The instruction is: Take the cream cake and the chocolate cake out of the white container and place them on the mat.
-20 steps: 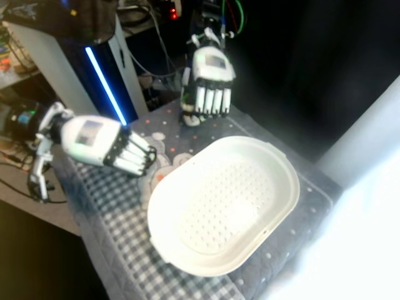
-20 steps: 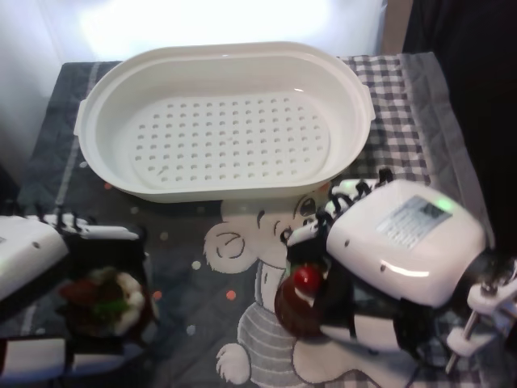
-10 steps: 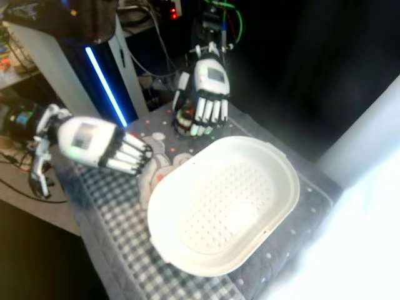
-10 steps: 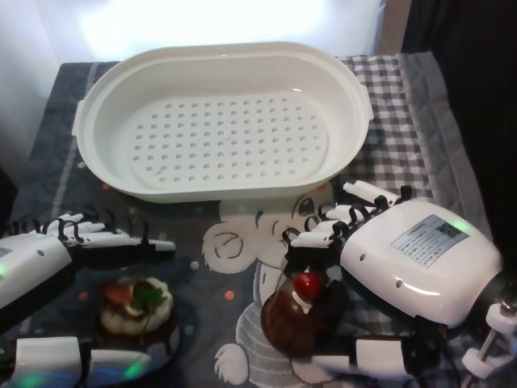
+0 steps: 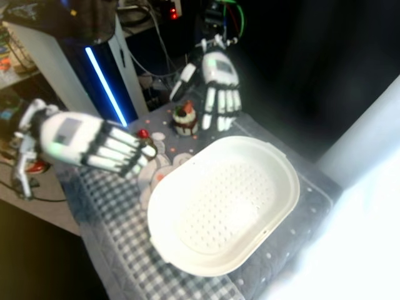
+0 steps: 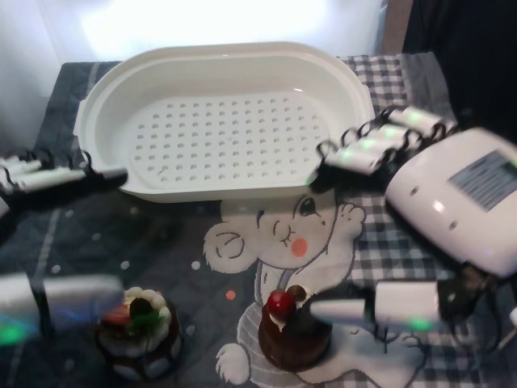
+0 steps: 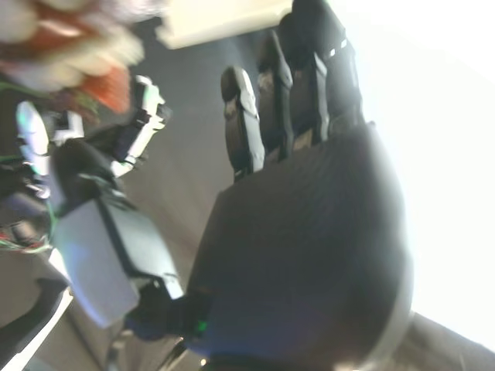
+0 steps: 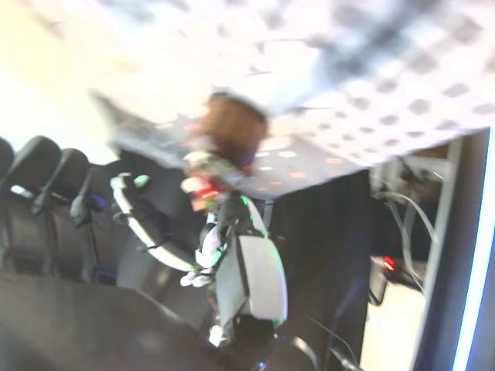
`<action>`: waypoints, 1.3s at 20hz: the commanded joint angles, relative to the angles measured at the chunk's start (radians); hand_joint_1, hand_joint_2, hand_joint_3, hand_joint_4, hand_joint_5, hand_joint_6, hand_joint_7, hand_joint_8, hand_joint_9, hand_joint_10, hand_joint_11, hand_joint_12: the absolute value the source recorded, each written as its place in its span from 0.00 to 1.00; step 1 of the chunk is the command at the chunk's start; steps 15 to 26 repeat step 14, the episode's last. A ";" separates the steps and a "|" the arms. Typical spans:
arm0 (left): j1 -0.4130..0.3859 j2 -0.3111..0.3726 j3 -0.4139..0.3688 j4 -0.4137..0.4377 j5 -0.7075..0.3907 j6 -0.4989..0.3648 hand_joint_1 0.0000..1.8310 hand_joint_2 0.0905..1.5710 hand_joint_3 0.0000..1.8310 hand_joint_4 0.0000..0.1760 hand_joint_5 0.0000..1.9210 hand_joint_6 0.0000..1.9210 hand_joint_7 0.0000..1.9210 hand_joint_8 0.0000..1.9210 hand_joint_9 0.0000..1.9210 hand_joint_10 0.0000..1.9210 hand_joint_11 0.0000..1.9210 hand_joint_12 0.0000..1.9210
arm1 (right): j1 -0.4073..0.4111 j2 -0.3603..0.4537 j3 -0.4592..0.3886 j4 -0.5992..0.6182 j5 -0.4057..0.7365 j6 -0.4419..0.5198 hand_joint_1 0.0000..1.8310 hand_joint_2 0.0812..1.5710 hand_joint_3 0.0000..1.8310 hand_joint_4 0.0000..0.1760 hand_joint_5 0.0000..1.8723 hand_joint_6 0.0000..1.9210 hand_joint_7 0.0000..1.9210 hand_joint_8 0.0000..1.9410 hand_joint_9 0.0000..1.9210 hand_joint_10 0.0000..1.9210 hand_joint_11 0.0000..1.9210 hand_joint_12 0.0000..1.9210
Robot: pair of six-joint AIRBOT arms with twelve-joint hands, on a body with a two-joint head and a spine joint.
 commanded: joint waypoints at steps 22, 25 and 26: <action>-0.153 0.144 0.113 0.039 -0.525 -0.060 0.20 0.84 0.00 0.00 0.29 0.00 0.46 0.00 0.49 0.07 0.31 0.57 | 0.013 0.174 0.139 0.058 0.554 0.080 0.10 0.79 0.04 0.33 0.01 0.52 0.05 0.56 0.08 0.74 0.08 0.96; -0.153 0.144 0.113 0.039 -0.525 -0.060 0.20 0.84 0.00 0.00 0.29 0.00 0.46 0.00 0.49 0.07 0.31 0.57 | 0.013 0.174 0.139 0.058 0.554 0.080 0.10 0.79 0.04 0.33 0.01 0.52 0.05 0.56 0.08 0.74 0.08 0.96; -0.153 0.144 0.113 0.039 -0.525 -0.060 0.20 0.84 0.00 0.00 0.29 0.00 0.46 0.00 0.49 0.07 0.31 0.57 | 0.013 0.174 0.139 0.058 0.554 0.080 0.10 0.79 0.04 0.33 0.01 0.52 0.05 0.56 0.08 0.74 0.08 0.96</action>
